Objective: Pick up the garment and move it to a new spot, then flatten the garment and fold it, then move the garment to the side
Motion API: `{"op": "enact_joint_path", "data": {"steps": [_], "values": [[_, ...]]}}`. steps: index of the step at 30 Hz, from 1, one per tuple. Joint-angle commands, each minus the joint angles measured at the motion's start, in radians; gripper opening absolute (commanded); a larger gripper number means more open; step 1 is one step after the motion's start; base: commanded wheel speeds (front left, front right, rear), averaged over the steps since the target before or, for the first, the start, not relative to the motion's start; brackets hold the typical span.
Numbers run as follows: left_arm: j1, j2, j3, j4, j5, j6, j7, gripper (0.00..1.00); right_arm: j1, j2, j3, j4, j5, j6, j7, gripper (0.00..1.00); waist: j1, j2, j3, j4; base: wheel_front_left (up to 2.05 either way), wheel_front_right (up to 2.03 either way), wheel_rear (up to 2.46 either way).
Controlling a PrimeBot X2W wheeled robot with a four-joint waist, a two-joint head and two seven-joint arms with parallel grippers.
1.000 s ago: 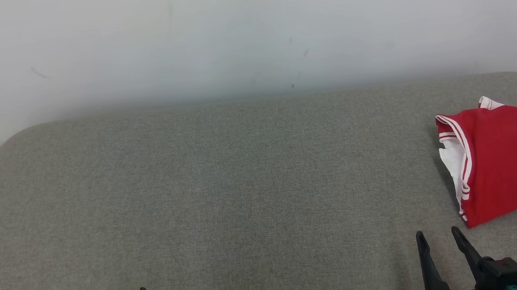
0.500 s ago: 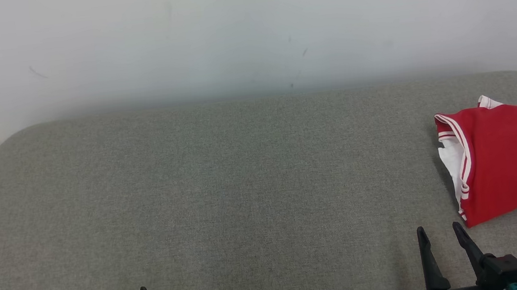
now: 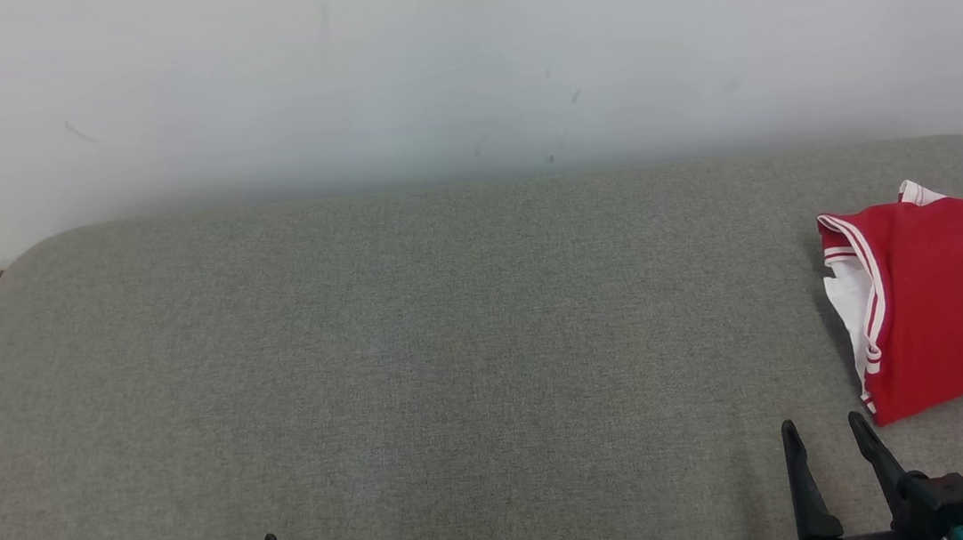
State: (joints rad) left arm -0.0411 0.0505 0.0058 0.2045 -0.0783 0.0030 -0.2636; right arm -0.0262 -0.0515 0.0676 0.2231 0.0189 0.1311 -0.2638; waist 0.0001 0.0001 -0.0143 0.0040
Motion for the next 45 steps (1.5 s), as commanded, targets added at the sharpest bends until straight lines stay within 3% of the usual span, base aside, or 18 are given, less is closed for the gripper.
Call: {"op": "enact_joint_path", "data": {"steps": [1,24,25,31,45], "values": [[0.003,0.001,0.001,0.004,-0.002,0.002,-0.001,1.0,0.005,0.001,0.002,-0.002,-0.003,-0.001,0.0,1.0,-0.0001,-0.0001,0.0,0.0,0.0,0.0,0.0],[0.001,0.001,0.002,0.004,-0.036,-0.024,-0.001,1.0,0.011,0.0,0.036,-0.017,-0.016,-0.001,0.0,1.0,-0.0001,-0.0001,0.002,-0.005,0.0,0.0,0.0],[0.0,0.0,0.0,0.003,-0.028,-0.025,0.0,0.0,0.001,0.0,0.035,-0.013,-0.018,0.0,0.0,0.0,0.0,-0.0001,0.002,-0.005,0.0,0.0,0.0],[0.006,-0.002,0.003,0.041,-0.047,-0.029,0.013,0.0,0.022,0.0,0.035,0.014,0.004,0.0,0.003,0.0,0.0,-0.0001,0.002,-0.005,0.0,0.0,0.0],[-0.007,-0.001,0.021,0.038,-0.326,-0.049,0.079,0.0,-0.002,-0.018,0.016,0.016,0.322,0.0,0.057,0.0,0.0,-0.0001,0.004,-0.005,0.0,0.0,0.0]]}}
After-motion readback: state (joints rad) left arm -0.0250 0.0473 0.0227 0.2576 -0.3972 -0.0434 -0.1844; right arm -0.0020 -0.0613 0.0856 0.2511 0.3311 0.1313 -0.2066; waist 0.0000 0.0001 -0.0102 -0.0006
